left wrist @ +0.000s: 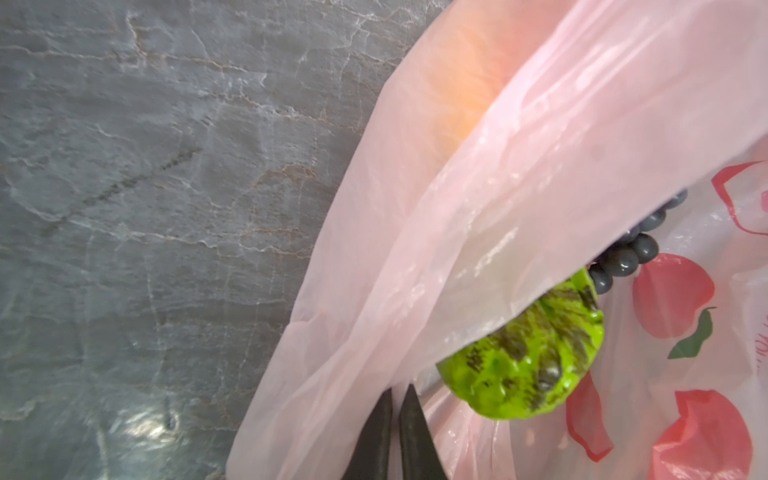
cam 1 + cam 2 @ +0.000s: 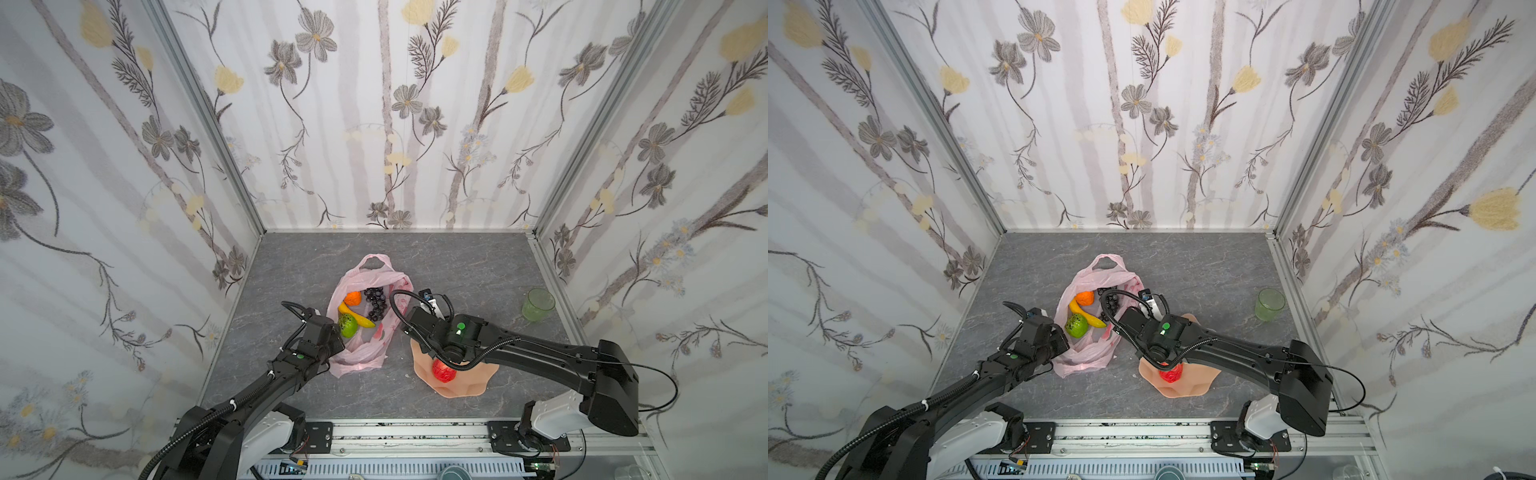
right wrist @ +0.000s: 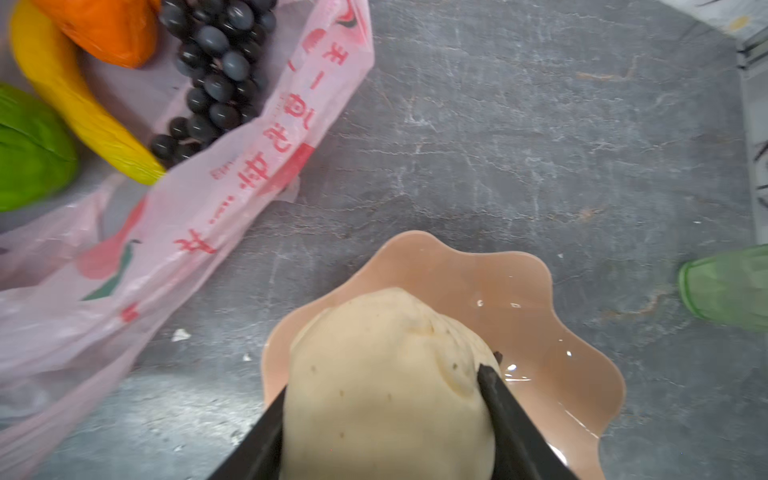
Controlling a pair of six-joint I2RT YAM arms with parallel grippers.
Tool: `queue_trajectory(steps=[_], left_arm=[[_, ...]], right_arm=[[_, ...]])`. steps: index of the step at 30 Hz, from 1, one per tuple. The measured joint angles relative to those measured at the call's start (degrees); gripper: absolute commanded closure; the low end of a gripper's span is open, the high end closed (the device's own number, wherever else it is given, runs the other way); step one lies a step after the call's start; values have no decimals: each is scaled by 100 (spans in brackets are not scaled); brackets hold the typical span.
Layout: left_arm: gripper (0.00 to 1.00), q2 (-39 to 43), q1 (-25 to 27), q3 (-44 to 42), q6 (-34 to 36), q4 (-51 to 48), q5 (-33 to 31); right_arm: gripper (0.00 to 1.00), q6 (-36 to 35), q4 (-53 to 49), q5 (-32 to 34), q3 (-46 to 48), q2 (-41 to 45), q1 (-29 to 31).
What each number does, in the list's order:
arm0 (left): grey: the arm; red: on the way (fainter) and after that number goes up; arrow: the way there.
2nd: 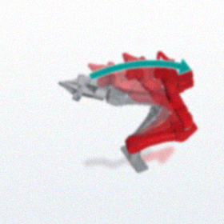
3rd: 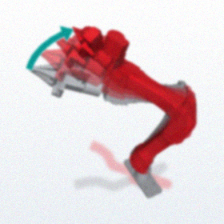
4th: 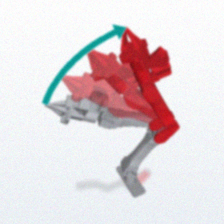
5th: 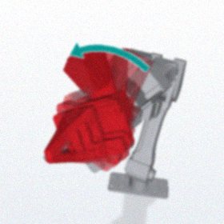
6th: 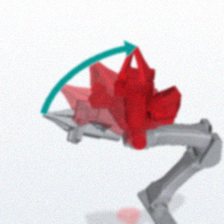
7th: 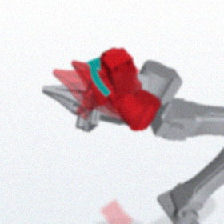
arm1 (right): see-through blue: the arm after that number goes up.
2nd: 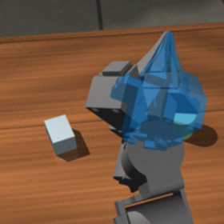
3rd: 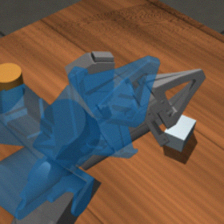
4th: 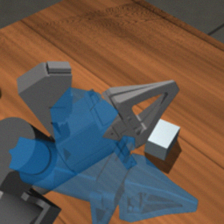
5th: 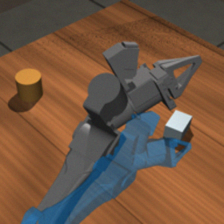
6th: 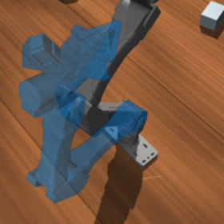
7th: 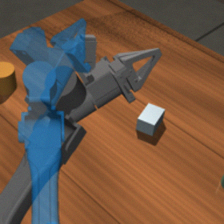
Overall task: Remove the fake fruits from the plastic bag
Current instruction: 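Lift the cream bun out of the bag and lower it into the peach bowl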
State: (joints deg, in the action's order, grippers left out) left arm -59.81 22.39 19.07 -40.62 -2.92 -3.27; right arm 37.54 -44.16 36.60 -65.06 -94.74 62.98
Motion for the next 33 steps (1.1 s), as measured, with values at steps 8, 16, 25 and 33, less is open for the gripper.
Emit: queue_trajectory(steps=[8, 16, 25, 33], left_arm=[[92, 7, 0, 0, 15, 4, 0], [92, -35, 0, 20, 63, 13, 0], [92, -17, 0, 20, 79, 15, 0], [92, -2, 0, 20, 83, 15, -7]], right_arm=[[54, -164, -439, 627, -2, -313, 17], [53, -313, -640, 905, -197, -968, 107], [52, -468, -804, 1329, -407, -1698, 214], [43, -640, -743, 1366, -297, -1849, 256]])
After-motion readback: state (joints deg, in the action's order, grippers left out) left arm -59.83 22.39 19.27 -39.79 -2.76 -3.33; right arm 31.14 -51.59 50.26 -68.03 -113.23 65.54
